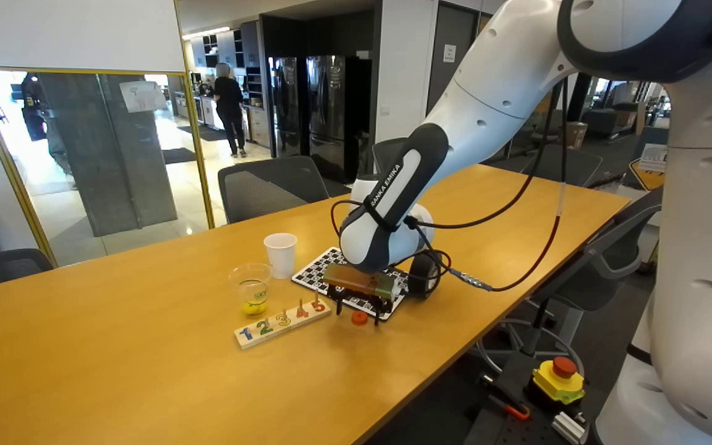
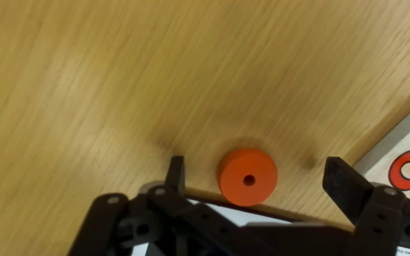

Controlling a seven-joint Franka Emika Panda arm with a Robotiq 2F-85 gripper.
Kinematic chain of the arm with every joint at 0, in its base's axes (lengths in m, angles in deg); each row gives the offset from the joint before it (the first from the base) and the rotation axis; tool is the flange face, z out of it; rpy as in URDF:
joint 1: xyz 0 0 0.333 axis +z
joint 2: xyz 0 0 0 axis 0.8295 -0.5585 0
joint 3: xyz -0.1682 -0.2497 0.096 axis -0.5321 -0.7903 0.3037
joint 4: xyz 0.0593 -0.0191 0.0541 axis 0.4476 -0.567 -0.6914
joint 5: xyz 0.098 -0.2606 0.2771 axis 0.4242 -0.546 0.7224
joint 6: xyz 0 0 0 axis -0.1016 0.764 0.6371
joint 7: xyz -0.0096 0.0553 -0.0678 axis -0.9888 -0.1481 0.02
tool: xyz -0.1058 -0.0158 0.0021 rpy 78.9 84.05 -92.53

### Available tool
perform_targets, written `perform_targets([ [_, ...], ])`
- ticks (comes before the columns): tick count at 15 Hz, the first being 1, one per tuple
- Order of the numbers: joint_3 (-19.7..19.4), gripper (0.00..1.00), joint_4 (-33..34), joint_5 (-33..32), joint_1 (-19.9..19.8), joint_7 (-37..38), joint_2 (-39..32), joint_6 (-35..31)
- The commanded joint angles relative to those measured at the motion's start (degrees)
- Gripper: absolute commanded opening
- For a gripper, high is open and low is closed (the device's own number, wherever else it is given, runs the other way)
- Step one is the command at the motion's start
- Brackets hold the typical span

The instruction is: Pick up the orange and yellow objects on the table and put them in the two cups

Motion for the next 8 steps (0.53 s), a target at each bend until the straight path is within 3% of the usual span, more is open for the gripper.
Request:
perform_targets([
  [1,-0.42,0.73,1.57,1.32,0.83,-1.03,-1.10,-0.40],
  [8,-0.83,0.21,2.48,0.64,1.06,-0.72,-0.90,0.87],
])
